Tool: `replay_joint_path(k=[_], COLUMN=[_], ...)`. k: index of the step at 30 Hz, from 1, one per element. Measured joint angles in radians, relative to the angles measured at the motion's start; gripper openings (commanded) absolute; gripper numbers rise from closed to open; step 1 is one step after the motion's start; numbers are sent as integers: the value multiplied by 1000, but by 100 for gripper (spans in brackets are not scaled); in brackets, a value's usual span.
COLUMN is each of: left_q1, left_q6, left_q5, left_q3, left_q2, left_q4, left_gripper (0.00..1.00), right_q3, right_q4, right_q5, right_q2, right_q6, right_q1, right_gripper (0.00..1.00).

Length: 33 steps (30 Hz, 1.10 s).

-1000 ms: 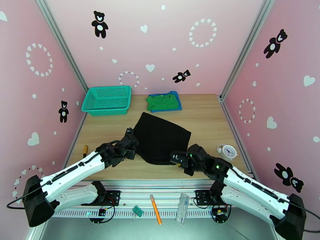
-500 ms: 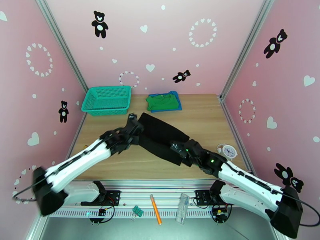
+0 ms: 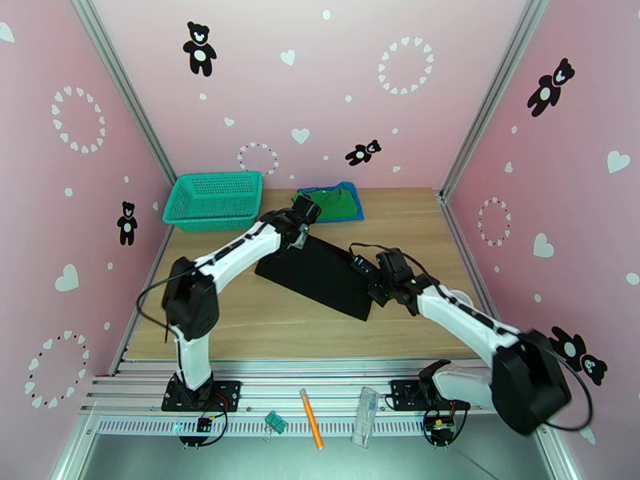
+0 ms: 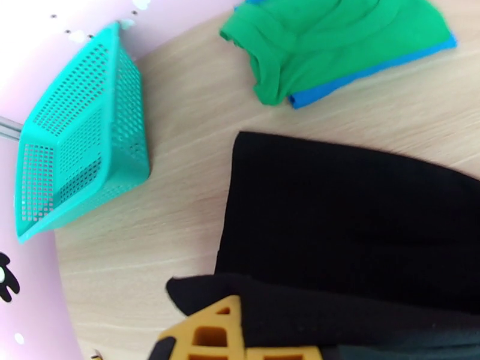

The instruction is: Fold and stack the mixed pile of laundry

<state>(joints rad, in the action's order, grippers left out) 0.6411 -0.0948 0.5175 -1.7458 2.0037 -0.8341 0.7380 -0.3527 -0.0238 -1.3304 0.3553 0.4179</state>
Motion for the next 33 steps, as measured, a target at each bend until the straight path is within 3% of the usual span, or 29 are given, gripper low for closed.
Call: replay_joint_path(k=[11,23,25,28,30,33], left_q1=[-29,-53,-64,-76,-80,-83], left_q6=[14,16,14,10,8,2], left_q5=[41,85,85,84,84,82], left_q3=[-200,-246,-250,-255,-256,-264], left_q2=[153,214,230,254,261,263], left_q4=[-72,-102,-101,-100,-101,-100], left_gripper=[0,0,27,56,68,82], right_q3=[111,216,229,234,235,242], right_q4=[43,64,69,85,98,87], right_q5=[42,64,59,42,41,48], right_q2=[-177,-340,-355,-360,-359,-343], right_q6=[40,45,29,-8,-37,-77], right_q1=[-82,-93,-95,-106,-116,-138], right_gripper=[0,1,28,55,65,67])
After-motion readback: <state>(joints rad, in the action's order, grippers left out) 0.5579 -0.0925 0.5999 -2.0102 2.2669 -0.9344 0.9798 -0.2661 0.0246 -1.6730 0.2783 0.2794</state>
